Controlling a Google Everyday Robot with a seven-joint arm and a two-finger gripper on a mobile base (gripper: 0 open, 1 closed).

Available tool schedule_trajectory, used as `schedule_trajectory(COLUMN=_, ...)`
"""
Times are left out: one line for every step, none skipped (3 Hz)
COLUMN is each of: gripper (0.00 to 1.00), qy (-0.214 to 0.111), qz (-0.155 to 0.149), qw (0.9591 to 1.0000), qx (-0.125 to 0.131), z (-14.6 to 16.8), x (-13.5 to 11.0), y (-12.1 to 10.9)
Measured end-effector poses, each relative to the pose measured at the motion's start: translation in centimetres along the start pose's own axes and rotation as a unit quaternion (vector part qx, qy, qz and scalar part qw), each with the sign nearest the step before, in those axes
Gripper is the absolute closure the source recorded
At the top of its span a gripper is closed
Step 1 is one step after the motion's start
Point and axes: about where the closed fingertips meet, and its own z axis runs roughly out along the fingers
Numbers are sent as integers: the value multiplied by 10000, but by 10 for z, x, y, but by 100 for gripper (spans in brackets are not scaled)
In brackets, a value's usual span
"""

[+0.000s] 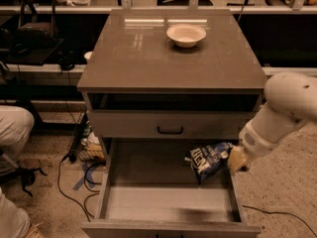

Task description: Place blue chip bag into middle drawer

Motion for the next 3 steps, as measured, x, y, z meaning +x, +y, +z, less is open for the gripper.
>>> schedule_trajectory(gripper=100, qy=419, qz=55, qw=9961, qx=-772, z=81, x=21, y=37)
schedule_trajectory(gripper=100, qy=419, qz=55, qw=9961, qx=-772, z=81, x=21, y=37)
schedule_trajectory(gripper=100, qy=275, qz=137, qw=9927, qx=-1167, z=110, x=19, y=38)
